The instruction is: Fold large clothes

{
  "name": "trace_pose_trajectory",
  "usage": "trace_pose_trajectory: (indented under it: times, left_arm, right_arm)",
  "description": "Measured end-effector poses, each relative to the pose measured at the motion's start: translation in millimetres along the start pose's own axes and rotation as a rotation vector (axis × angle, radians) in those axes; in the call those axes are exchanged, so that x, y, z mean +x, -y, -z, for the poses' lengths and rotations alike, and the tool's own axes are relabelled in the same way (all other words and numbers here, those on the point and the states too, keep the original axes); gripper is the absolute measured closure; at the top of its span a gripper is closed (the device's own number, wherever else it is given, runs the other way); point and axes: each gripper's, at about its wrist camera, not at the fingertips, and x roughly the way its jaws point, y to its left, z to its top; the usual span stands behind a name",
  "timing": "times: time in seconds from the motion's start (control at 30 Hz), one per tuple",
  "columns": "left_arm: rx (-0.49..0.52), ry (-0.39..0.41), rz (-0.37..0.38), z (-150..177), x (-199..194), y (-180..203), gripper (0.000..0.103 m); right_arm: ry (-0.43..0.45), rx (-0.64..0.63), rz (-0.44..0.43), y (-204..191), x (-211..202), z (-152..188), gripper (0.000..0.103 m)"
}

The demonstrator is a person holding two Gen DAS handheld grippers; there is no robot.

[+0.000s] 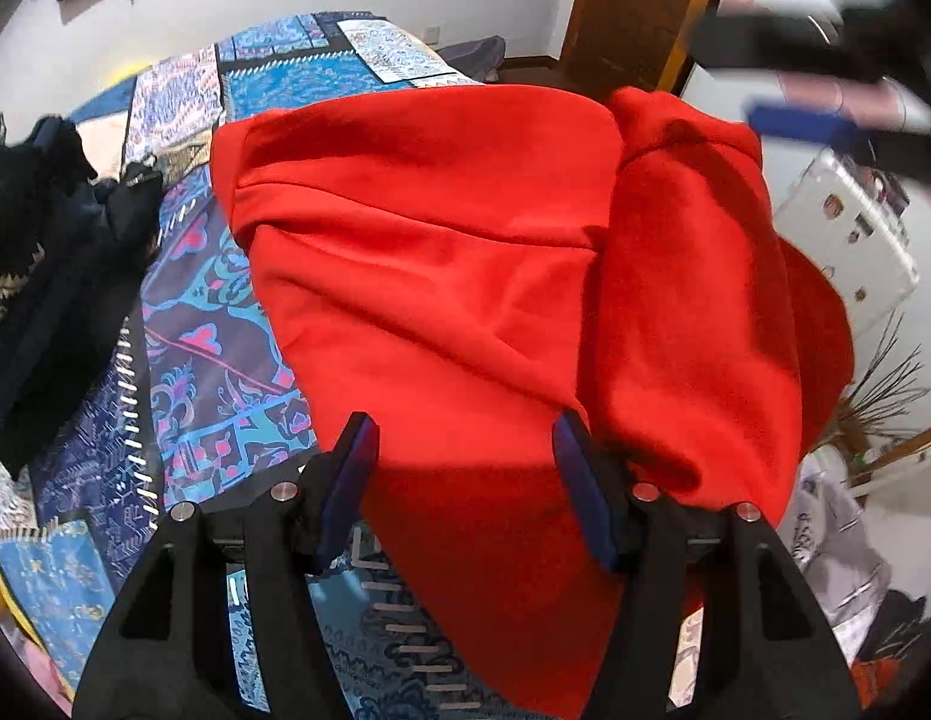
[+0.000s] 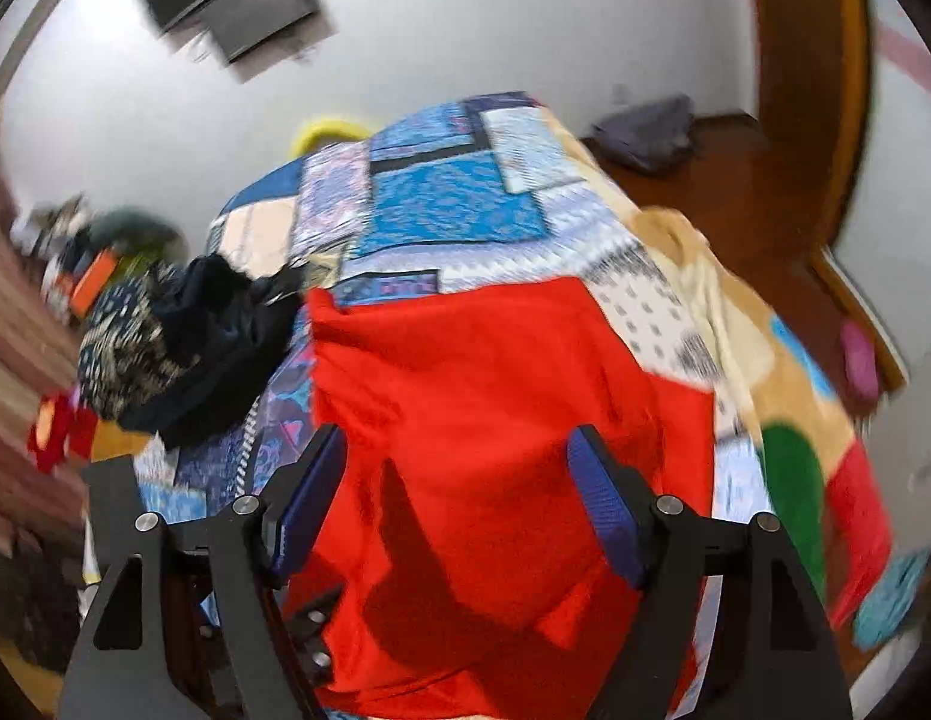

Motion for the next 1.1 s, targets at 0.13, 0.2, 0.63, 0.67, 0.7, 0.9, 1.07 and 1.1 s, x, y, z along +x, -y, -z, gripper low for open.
trace_pose_trajectory:
  times: [0.13, 0.2, 0.63, 0.67, 0.7, 0.9, 1.07, 1.1]
  left_arm:
    - [0.011, 0.019, -0.006, 8, -7, 3, 0.042]
    - [0.004, 0.013, 0.008, 9, -11, -2, 0.042]
    - [-0.105, -0.019, -0.039, 10, -17, -37, 0.042]
    - [-0.098, -0.029, -0.045, 12, -11, -36, 0.042]
    - [-0.086, -0.038, -0.056, 15, -7, -34, 0.042]
    - [-0.035, -0.016, -0.1, 30, -8, -22, 0.042]
    - [-0.007, -0.014, -0.135, 28, -14, -14, 0.042]
    - [-0.002, -0.01, -0.138, 27, -16, -12, 0.042]
  right_arm:
    - [-0.085, -0.112, 0.069, -7, 34, -10, 0.03]
    - [-0.158, -0.195, 0.126, -5, 58, -4, 0.03]
    - [-0.273, -0.256, 0.107, 75, 21, 72, 0.031]
    - [-0.274, -0.241, 0.098, 77, 19, 73, 0.031]
    - [-0.273, -0.232, 0.093, 79, 17, 75, 0.031]
    - [-0.245, -0.242, 0.092, 83, -3, 75, 0.031]
    - [-0.148, -0.267, 0.06, 65, -28, 52, 0.031]
    - [-0.119, -0.266, 0.046, 59, -31, 44, 0.03]
